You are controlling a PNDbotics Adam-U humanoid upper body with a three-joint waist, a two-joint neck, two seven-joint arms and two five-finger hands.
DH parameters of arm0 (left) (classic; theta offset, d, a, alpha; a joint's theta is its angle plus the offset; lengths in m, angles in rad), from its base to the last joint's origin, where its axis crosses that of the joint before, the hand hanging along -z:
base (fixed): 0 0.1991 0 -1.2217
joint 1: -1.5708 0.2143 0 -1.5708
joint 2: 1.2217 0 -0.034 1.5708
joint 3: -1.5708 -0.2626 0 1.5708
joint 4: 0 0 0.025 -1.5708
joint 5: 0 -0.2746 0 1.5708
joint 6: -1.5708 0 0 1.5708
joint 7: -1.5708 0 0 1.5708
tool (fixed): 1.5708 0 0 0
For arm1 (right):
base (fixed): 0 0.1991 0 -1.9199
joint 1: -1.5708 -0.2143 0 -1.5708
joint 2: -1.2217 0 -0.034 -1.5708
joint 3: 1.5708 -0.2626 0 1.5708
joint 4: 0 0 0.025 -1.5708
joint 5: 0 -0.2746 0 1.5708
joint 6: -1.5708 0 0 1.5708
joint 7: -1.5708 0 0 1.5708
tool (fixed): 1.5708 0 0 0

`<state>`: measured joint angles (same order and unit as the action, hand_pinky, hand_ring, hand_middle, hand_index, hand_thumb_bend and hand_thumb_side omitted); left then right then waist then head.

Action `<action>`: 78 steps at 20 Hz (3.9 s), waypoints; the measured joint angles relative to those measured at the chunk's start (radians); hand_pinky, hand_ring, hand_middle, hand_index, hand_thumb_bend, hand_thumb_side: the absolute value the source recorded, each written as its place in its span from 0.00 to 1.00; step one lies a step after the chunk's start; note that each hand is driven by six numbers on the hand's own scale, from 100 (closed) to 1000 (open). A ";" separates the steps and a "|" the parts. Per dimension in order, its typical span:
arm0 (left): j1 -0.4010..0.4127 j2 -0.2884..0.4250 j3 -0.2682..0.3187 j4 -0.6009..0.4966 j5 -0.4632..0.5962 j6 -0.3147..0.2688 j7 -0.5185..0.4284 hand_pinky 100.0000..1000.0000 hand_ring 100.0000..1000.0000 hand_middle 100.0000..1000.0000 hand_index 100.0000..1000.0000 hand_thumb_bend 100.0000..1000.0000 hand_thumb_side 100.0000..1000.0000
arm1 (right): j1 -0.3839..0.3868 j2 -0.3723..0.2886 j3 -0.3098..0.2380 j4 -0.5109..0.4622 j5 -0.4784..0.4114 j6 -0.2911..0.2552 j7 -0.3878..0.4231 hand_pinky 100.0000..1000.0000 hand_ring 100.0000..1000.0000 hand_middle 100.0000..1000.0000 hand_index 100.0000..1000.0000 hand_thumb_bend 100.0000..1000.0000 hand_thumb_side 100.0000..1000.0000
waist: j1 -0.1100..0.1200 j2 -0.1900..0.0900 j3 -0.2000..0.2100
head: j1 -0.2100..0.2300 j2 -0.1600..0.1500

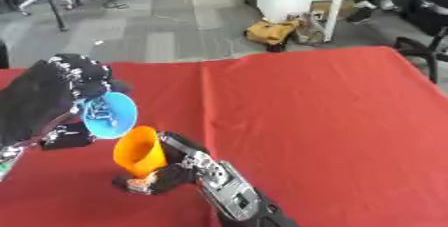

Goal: Pour the contents of one cup into another cup.

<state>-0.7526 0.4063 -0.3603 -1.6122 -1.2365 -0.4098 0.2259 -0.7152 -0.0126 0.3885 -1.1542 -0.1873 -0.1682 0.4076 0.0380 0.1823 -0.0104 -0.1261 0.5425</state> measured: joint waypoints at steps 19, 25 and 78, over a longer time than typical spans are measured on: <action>0.000 0.007 -0.006 -0.005 -0.062 -0.011 0.009 0.29 0.35 0.36 0.64 0.57 0.00 | 0.000 0.000 -0.005 0.000 0.000 0.000 0.004 0.66 0.32 0.28 0.38 0.31 0.00 | 0.000 0.000 0.002 | 0.000 0.000; 0.000 0.007 -0.011 -0.006 -0.087 -0.006 0.013 0.28 0.35 0.36 0.64 0.58 0.00 | 0.000 0.000 -0.005 0.000 0.000 -0.001 0.004 0.65 0.32 0.28 0.38 0.32 0.00 | 0.000 0.000 0.002 | 0.000 0.000; -0.022 0.052 -0.058 -0.067 -0.261 -0.001 -0.073 0.27 0.36 0.35 0.64 0.49 0.00 | 0.002 0.000 -0.006 0.007 -0.001 -0.003 0.009 0.65 0.32 0.28 0.38 0.32 0.00 | 0.004 0.000 -0.001 | -0.009 -0.001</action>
<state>-0.7750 0.4579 -0.4187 -1.6794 -1.4971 -0.4112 0.1524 -0.7135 -0.0130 0.3826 -1.1471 -0.1878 -0.1716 0.4169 0.0419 0.1821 -0.0113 -0.1348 0.5420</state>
